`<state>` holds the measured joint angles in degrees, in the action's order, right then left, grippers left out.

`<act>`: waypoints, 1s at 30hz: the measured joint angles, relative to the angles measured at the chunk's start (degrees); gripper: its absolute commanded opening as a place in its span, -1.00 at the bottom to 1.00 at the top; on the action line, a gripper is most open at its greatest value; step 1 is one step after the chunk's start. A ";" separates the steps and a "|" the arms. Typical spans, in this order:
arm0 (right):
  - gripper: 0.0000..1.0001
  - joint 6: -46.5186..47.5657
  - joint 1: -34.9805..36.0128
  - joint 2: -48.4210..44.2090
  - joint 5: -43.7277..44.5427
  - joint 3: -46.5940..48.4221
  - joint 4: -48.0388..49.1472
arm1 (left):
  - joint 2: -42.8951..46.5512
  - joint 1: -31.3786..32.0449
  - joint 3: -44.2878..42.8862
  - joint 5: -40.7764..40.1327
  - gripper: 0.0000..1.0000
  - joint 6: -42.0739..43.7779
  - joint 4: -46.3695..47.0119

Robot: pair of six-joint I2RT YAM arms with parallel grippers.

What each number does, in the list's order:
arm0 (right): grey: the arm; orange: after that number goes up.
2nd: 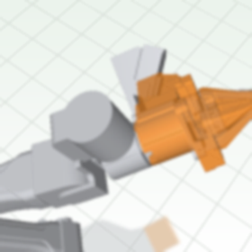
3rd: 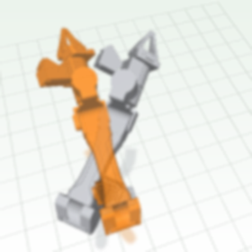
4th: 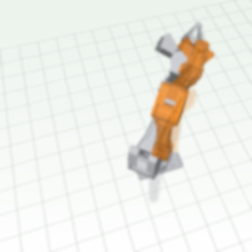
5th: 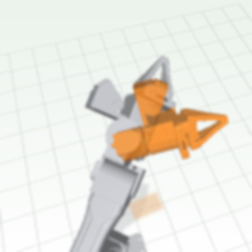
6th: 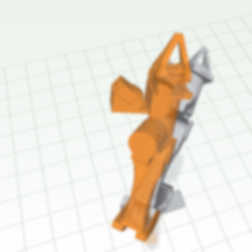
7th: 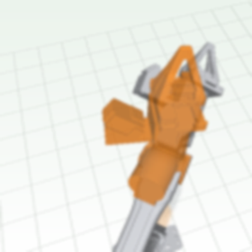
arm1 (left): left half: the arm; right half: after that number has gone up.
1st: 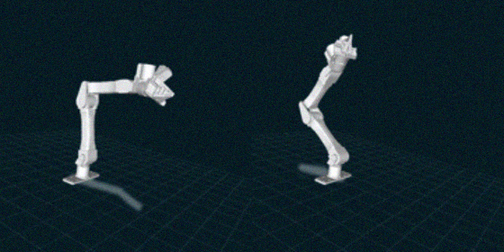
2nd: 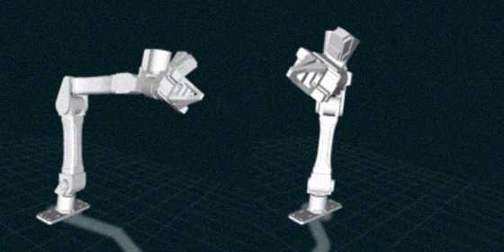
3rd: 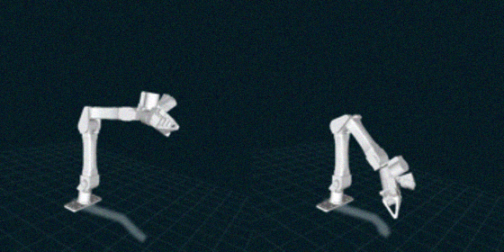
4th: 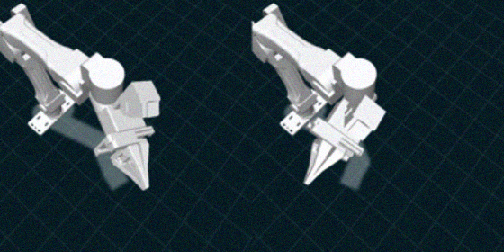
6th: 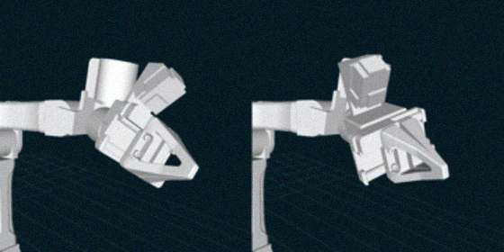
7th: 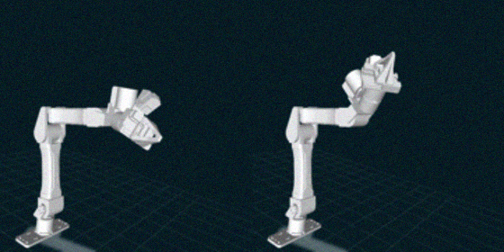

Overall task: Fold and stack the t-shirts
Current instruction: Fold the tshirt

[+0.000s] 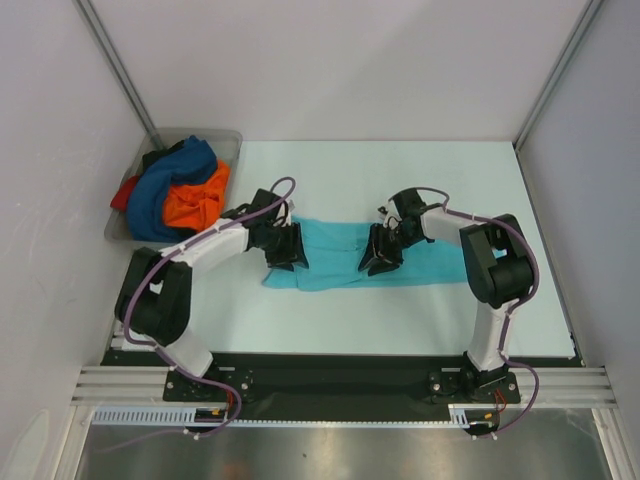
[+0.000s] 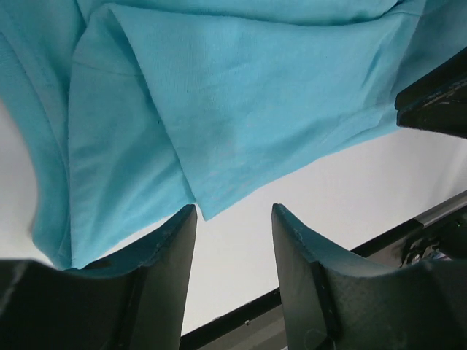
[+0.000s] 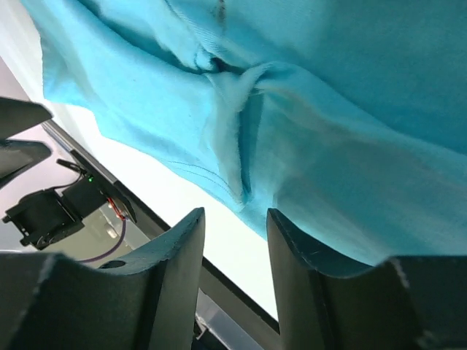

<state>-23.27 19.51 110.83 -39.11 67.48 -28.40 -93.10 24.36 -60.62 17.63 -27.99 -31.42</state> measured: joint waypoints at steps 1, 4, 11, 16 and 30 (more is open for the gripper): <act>-0.07 0.07 -0.02 -0.13 0.04 0.00 0.02 | -0.70 0.00 -0.33 0.17 0.02 0.04 0.04; -0.08 0.24 -0.09 -0.09 -0.02 0.07 -0.02 | -2.69 -0.04 -0.35 0.24 -0.02 0.00 -0.04; -0.13 0.28 -0.13 1.75 -0.46 2.51 0.02 | -4.11 -0.17 0.15 -0.46 -0.03 -0.48 -0.37; -0.18 0.07 -0.13 2.51 -1.51 2.51 0.09 | -4.15 -0.17 2.08 -0.09 -0.05 -0.61 0.00; -0.53 -2.19 1.53 4.48 -3.23 2.51 2.91 | -6.27 -0.20 4.13 7.04 -0.62 -3.08 4.66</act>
<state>-25.45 21.04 115.31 -42.35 70.00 -25.50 -99.37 24.16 -56.49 24.67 -31.07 -26.76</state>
